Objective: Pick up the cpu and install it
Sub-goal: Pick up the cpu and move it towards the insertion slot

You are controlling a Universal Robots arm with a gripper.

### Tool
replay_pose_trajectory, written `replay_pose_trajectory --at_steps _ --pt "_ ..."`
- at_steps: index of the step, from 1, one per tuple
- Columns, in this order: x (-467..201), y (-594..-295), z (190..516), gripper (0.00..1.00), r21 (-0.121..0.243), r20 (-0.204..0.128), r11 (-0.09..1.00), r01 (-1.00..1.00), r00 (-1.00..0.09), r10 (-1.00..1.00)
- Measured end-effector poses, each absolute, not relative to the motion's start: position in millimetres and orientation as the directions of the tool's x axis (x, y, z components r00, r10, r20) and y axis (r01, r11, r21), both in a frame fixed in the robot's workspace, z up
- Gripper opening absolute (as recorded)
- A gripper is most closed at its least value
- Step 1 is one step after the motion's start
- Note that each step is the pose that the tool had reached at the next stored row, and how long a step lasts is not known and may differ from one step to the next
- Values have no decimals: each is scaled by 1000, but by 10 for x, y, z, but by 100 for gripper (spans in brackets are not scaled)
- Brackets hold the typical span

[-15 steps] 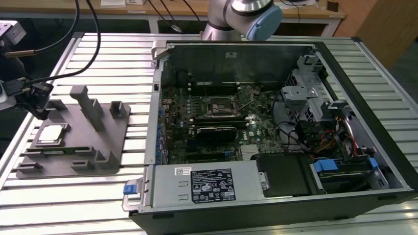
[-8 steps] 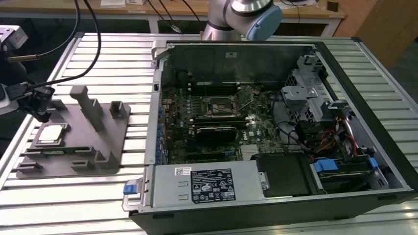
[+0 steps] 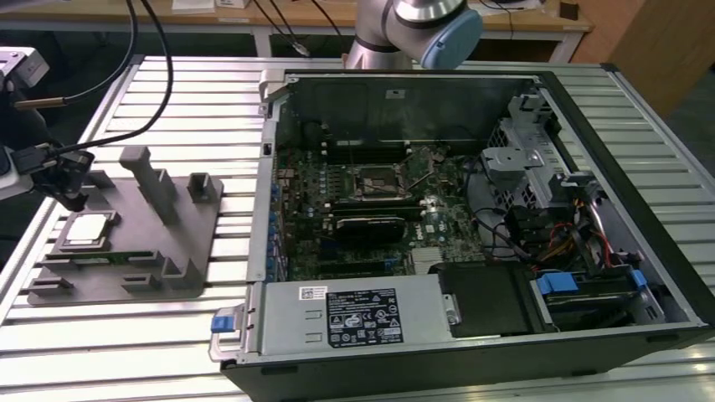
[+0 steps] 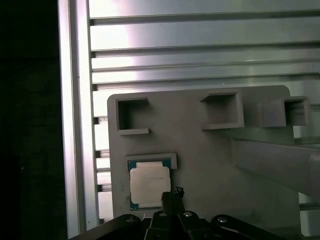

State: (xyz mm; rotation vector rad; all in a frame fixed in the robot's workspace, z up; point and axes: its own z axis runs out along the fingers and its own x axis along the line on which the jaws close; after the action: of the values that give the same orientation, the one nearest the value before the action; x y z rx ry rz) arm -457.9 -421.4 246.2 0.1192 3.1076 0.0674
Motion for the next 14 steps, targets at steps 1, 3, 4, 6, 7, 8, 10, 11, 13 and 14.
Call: replay_pose_trajectory --at_steps 1,3,4,6,7,8,10,11,13,14 --pt "-4579 -4214 2456 11 45 -29 996 76 -997 77" --pt "-4579 -4214 2443 11 44 -29 996 76 -997 77" --pt "-4579 -4214 2437 11 44 -29 996 76 -997 77" --pt "-4580 -4214 2426 11 44 -29 996 76 -997 77" --pt "-4580 -4215 2422 11 44 -29 996 76 -997 77" --pt "-4581 -4215 2419 11 44 -29 996 76 -997 77" --pt "-4581 -4215 2412 11 44 -29 996 76 -997 77" --pt "-4581 -4214 2406 11 45 -29 996 76 -997 77" --pt "-4581 -4214 2395 11 44 -29 996 76 -997 77" --pt "-4582 -4214 2390 11 44 -29 996 76 -997 77"
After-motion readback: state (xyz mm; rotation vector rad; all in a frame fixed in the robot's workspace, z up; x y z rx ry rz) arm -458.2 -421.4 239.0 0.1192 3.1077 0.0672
